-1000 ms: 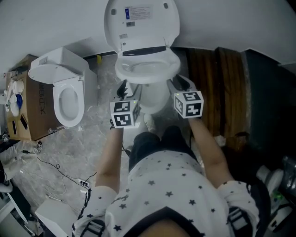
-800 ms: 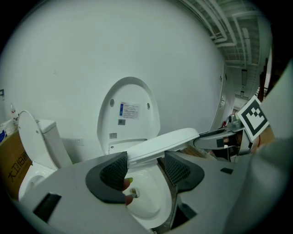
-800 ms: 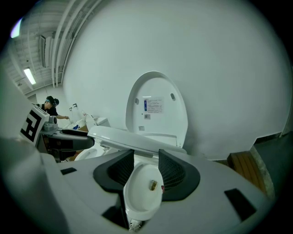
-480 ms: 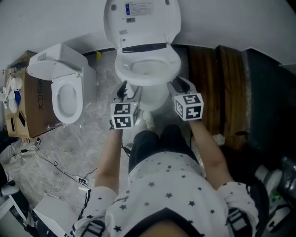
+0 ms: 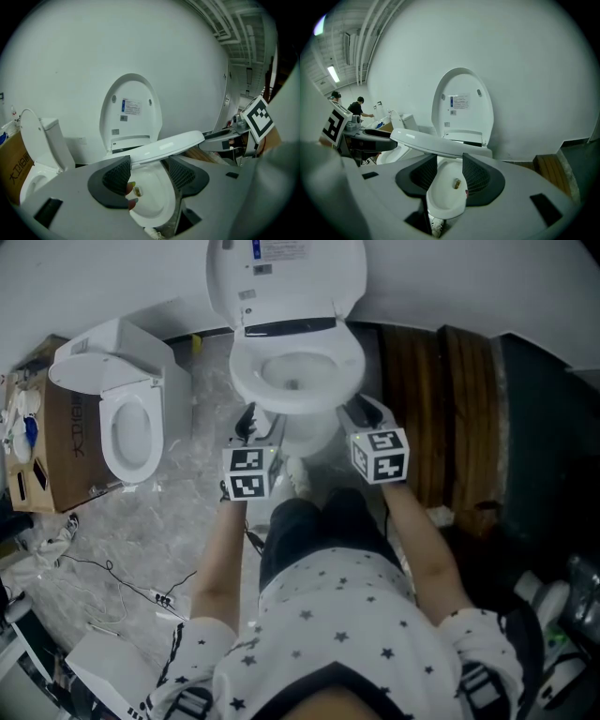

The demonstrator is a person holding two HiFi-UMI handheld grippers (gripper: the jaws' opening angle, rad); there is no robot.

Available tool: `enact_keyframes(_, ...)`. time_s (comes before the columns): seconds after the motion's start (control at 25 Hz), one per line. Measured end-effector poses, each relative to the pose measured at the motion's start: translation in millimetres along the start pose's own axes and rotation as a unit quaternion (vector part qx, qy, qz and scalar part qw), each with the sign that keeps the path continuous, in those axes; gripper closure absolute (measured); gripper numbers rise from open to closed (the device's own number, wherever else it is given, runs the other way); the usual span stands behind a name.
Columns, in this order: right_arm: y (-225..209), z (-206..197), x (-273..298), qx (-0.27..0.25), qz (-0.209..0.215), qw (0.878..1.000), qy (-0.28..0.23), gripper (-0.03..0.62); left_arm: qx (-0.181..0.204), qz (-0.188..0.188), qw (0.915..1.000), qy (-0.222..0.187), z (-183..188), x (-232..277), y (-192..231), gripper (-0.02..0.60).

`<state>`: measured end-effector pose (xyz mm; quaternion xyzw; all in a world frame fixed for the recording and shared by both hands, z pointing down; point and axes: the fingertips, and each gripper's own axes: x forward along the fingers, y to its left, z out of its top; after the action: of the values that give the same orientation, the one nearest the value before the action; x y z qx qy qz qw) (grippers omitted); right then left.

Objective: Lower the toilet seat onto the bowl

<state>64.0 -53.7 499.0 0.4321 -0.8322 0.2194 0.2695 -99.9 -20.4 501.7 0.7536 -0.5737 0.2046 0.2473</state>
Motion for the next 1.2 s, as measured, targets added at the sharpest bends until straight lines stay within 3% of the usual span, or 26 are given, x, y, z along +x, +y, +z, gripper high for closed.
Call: enact_keyframes(1.2, 6.9, -52.9, 0.9, -0.023, 0.015, 1.0, 0.008, 0.418, 0.009, -0.001, 0.9998, 0.017, -53.2, -0.6, -10.4, 0.322)
